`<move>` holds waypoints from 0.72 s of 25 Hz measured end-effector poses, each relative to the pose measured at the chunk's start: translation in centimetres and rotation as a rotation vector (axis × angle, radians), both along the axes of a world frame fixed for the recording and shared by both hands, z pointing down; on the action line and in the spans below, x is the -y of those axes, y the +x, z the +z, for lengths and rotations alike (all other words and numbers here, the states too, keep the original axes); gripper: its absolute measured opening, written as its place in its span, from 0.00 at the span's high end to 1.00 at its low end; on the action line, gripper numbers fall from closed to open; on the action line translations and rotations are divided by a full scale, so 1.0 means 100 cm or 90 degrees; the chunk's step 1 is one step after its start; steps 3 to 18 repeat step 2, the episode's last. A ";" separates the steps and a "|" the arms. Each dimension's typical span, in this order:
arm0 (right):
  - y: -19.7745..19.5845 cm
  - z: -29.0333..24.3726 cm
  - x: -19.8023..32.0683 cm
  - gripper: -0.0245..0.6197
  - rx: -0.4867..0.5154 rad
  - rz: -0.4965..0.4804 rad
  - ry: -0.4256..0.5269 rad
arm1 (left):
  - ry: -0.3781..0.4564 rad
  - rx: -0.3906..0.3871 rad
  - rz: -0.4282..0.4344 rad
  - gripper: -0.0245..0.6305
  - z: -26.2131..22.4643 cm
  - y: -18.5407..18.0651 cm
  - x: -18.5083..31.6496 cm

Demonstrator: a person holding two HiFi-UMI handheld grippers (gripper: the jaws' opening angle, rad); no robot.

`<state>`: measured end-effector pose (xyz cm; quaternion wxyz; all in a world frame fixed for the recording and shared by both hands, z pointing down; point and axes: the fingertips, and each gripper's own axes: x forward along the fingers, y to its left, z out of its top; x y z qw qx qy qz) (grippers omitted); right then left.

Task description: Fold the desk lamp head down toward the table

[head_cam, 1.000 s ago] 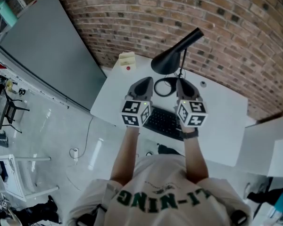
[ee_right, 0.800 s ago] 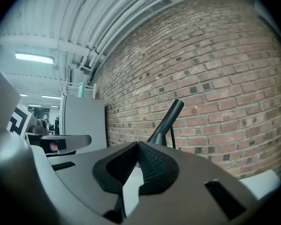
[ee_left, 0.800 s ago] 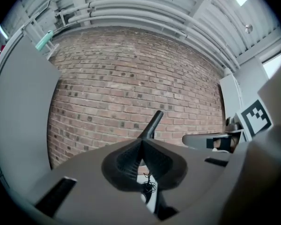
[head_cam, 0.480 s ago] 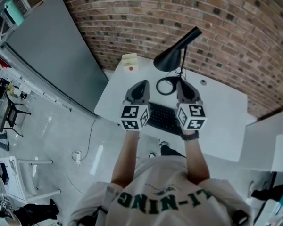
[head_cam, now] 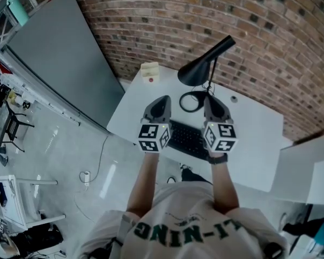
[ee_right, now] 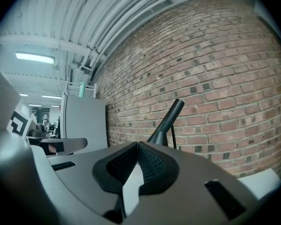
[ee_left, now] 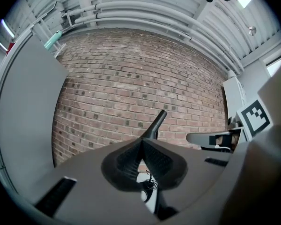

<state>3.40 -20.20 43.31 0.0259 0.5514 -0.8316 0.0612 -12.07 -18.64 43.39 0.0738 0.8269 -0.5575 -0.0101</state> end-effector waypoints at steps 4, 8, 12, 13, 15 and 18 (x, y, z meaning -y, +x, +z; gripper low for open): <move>0.004 0.003 0.007 0.95 0.000 0.003 -0.004 | -0.008 -0.007 0.001 0.96 0.006 0.002 0.005; 0.004 0.003 0.007 0.95 0.000 0.003 -0.004 | -0.008 -0.007 0.001 0.96 0.006 0.002 0.005; 0.004 0.003 0.007 0.95 0.000 0.003 -0.004 | -0.008 -0.007 0.001 0.96 0.006 0.002 0.005; 0.004 0.003 0.007 0.95 0.000 0.003 -0.004 | -0.008 -0.007 0.001 0.96 0.006 0.002 0.005; 0.004 0.003 0.007 0.95 0.000 0.003 -0.004 | -0.008 -0.007 0.001 0.96 0.006 0.002 0.005; 0.004 0.003 0.007 0.95 0.000 0.003 -0.004 | -0.008 -0.007 0.001 0.96 0.006 0.002 0.005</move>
